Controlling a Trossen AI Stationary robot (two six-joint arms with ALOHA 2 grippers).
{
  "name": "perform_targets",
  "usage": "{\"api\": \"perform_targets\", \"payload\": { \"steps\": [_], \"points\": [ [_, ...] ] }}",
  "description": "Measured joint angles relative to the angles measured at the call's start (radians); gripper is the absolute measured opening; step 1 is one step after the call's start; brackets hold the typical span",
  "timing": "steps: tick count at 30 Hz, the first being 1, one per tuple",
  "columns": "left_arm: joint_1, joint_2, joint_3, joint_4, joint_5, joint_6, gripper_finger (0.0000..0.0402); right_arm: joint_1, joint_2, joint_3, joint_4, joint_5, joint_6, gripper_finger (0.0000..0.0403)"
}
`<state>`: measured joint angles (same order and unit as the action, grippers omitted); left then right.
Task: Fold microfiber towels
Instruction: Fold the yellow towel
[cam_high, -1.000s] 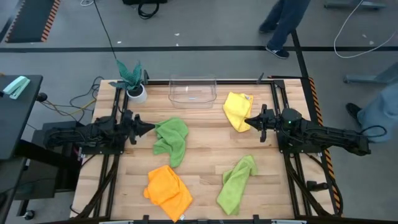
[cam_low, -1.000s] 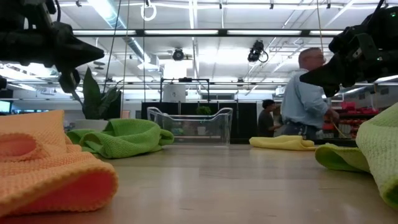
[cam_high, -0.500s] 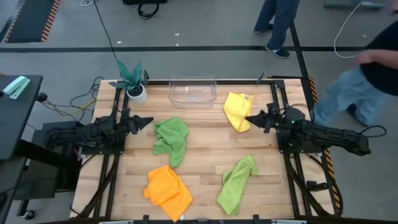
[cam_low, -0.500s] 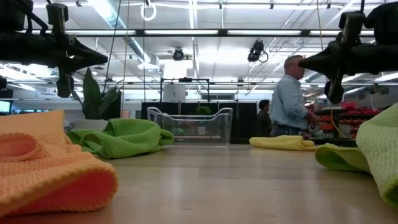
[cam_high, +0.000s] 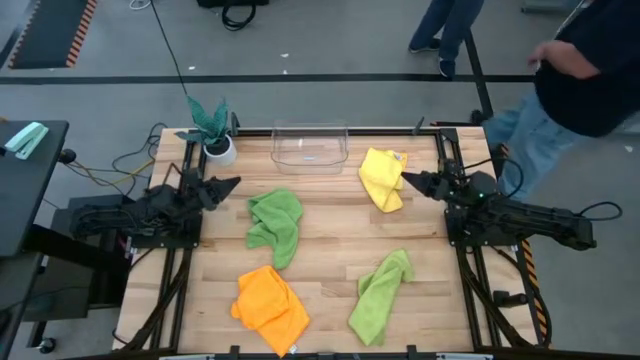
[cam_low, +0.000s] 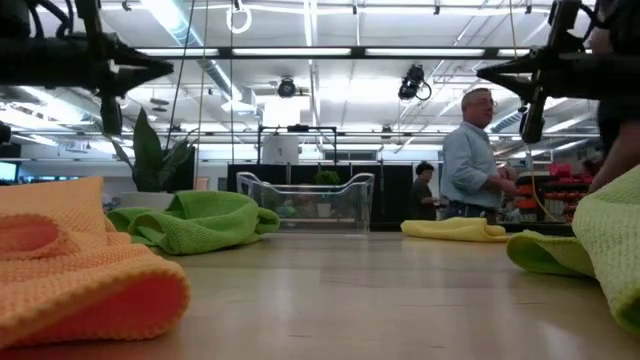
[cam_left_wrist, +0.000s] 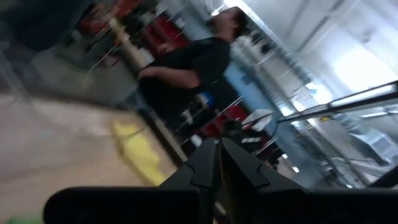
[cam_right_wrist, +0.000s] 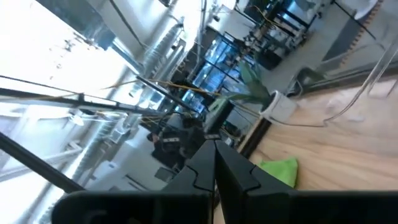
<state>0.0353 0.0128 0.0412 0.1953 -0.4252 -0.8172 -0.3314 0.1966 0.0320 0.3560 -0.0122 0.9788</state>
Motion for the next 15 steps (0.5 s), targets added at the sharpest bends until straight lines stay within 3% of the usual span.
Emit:
{"api": "perform_targets", "payload": {
  "steps": [3, 9, 15],
  "points": [
    [0.0, 0.009, 0.001, 0.046, 0.0, 0.043, 0.0034, -0.002, 0.001, 0.071, -0.158, -0.003, -0.062, 0.0016],
    [0.0, 0.147, 0.003, 0.143, 0.0, 0.042, 0.0044, -0.056, 0.097, 0.357, -0.742, 0.127, -0.232, 0.0017],
    [0.0, 0.412, 0.139, 0.151, 0.0, 0.138, 0.0052, -0.139, 0.308, 0.577, -0.941, 0.212, -0.472, 0.0037]
  ]
}}
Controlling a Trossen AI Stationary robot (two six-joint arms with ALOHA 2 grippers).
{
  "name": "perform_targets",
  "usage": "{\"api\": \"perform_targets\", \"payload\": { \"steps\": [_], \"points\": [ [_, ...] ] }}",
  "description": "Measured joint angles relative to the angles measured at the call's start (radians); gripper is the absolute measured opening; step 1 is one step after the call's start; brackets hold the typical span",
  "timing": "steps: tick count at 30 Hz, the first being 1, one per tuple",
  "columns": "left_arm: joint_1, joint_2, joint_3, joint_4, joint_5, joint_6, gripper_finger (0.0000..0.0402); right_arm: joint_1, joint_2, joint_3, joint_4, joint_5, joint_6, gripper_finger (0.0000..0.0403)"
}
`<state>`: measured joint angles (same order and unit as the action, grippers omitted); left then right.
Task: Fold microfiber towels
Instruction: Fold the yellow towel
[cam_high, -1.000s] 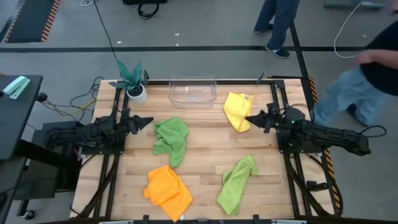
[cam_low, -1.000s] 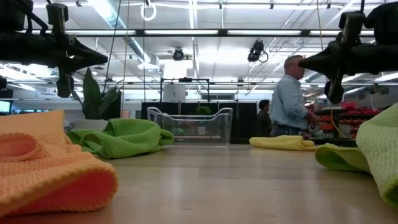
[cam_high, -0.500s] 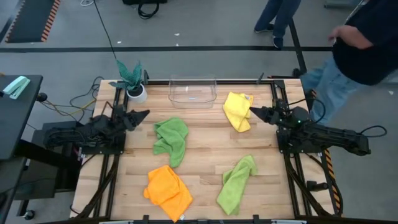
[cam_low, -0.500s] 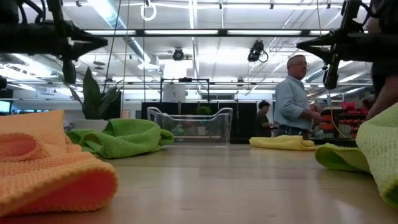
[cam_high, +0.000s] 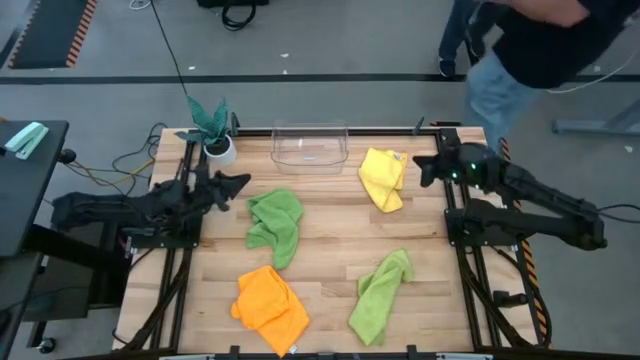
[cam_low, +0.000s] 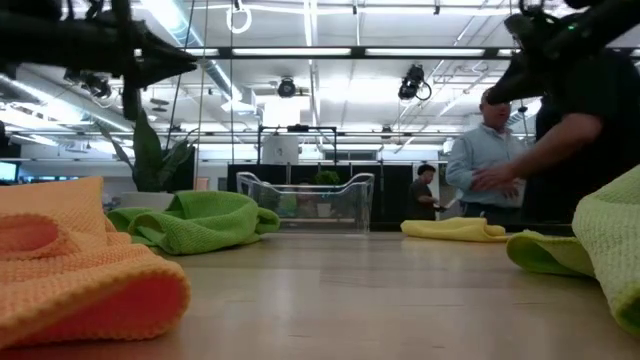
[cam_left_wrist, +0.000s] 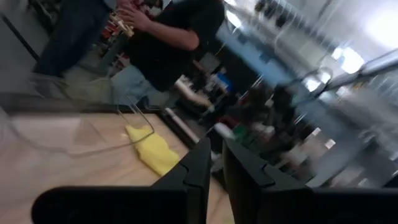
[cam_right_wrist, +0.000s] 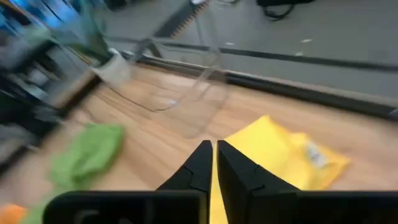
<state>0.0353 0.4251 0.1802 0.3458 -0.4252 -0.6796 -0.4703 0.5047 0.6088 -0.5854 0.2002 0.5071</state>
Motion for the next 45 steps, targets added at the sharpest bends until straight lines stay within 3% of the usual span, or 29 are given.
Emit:
{"api": "perform_targets", "payload": {
  "steps": [9, 14, 21, 32, 45],
  "points": [
    [0.001, 0.402, 0.294, -0.016, 0.002, 0.27, 0.0064, -0.121, 0.297, 0.056, -0.036, -0.054, -0.107, 0.008],
    [0.018, 0.546, 0.401, -0.106, 0.004, 0.272, 0.006, -0.201, 0.418, 0.055, -0.054, -0.104, -0.107, 0.0096],
    [0.049, 0.698, 0.491, -0.143, 0.089, 0.266, 0.0061, -0.279, 0.541, 0.055, -0.053, -0.188, -0.106, 0.0112],
    [0.053, 0.817, 0.528, -0.16, 0.124, 0.238, 0.008, -0.341, 0.684, 0.055, -0.038, -0.202, -0.091, 0.0112],
    [0.063, 0.82, 0.528, -0.164, 0.124, 0.212, 0.0086, -0.425, 0.881, 0.055, 0.073, -0.284, -0.115, 0.0111]
  ]
}}
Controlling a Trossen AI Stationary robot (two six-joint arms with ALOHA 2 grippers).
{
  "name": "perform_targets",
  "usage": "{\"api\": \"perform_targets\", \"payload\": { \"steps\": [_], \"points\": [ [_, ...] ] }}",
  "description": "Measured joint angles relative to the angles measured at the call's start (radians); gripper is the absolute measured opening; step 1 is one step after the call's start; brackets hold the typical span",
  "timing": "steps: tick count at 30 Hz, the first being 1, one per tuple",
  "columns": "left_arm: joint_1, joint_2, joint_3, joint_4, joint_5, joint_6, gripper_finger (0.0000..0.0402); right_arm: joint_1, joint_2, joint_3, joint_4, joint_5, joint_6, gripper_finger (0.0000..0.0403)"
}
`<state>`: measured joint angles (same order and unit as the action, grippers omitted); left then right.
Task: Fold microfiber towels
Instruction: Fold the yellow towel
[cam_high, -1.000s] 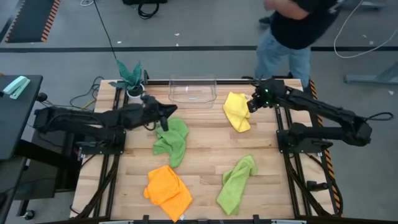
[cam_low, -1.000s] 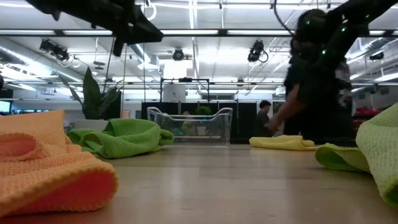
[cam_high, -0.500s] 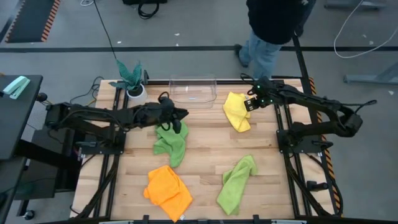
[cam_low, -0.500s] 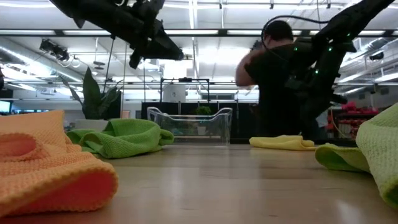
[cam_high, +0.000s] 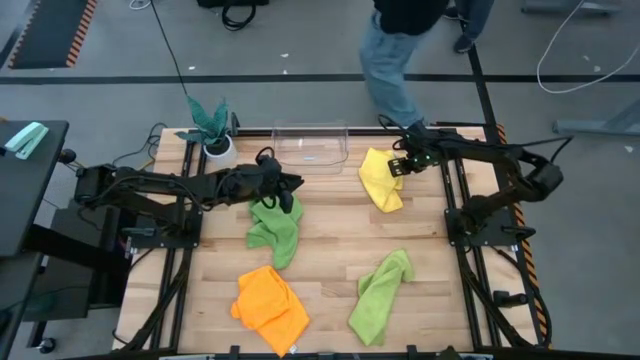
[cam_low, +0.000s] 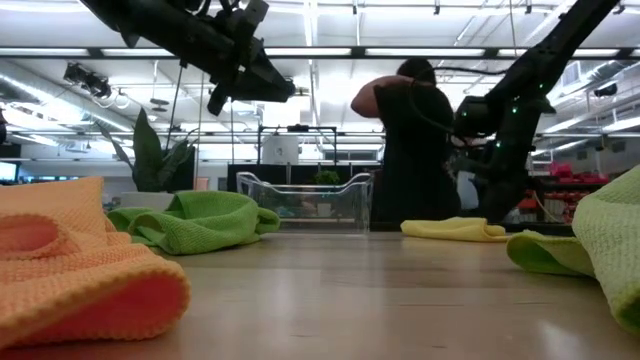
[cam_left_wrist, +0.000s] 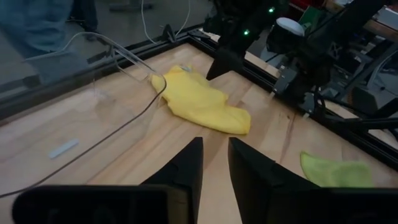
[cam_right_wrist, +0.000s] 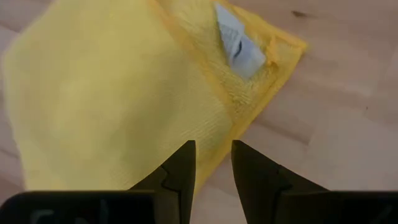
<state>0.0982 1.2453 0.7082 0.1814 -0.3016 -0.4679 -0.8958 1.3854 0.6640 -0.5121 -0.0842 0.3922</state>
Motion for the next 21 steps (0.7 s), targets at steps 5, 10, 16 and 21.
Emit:
{"api": "perform_targets", "payload": {
  "steps": [5, 10, 16, 21],
  "points": [
    [0.002, 0.0, 0.0, 0.0, 0.0, 0.0, 0.0091, -0.027, 0.023, 0.0, 0.029, -0.018, -0.003, 0.011],
    [0.012, 0.0, 0.0, 0.0, 0.0, -0.001, 0.009, -0.033, 0.023, 0.004, 0.062, -0.05, -0.008, 0.0111],
    [0.017, -0.001, 0.0, 0.0, 0.0, -0.021, 0.0093, -0.034, 0.028, 0.004, 0.078, -0.049, -0.003, 0.011],
    [0.017, -0.002, 0.0, 0.0, 0.0, -0.021, 0.0094, -0.034, 0.044, 0.014, 0.077, -0.048, 0.009, 0.0109]
  ]
}}
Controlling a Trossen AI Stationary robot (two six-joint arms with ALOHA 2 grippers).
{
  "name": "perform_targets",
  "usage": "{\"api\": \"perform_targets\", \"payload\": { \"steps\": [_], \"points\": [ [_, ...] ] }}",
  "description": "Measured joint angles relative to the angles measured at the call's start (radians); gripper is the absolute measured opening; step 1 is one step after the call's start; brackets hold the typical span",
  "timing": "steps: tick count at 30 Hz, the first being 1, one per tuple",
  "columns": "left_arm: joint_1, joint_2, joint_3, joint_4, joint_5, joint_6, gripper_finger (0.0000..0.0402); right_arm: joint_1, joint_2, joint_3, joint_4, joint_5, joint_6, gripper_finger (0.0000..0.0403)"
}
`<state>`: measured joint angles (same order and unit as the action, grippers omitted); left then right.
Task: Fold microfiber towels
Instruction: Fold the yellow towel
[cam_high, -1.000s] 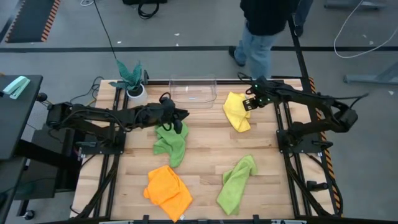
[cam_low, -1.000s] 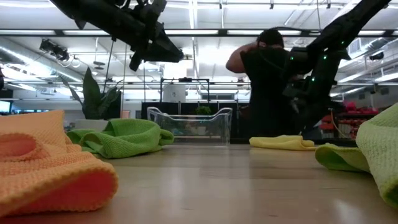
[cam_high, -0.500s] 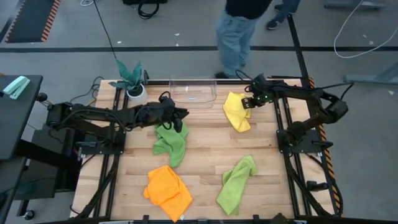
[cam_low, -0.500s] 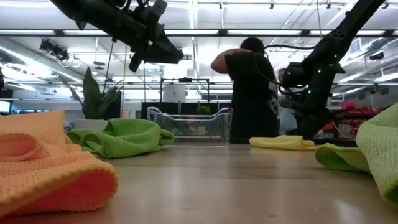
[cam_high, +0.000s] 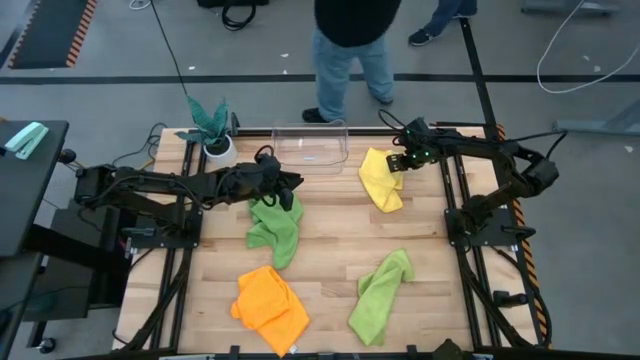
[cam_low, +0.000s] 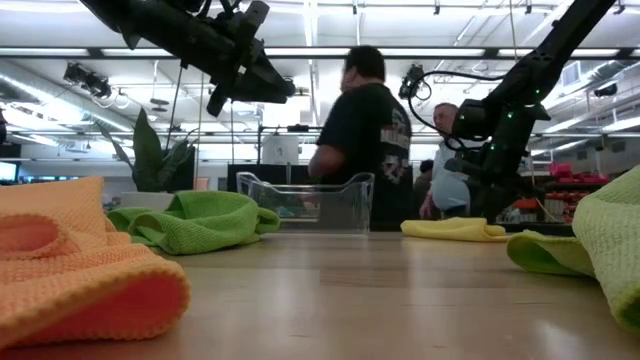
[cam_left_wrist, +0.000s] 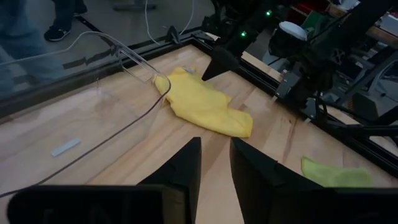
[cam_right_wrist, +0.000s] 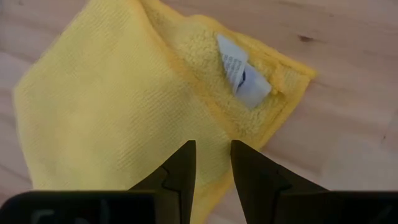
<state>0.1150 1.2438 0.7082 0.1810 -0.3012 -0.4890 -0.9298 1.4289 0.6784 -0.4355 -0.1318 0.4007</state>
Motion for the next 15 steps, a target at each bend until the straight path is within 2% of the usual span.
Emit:
{"api": "perform_targets", "payload": {
  "steps": [15],
  "points": [
    [0.0, 0.0, 0.0, -0.009, 0.03, -0.025, 0.0091, -0.004, -0.002, 0.003, 0.002, 0.022, 0.041, 0.0109]
  ]
}}
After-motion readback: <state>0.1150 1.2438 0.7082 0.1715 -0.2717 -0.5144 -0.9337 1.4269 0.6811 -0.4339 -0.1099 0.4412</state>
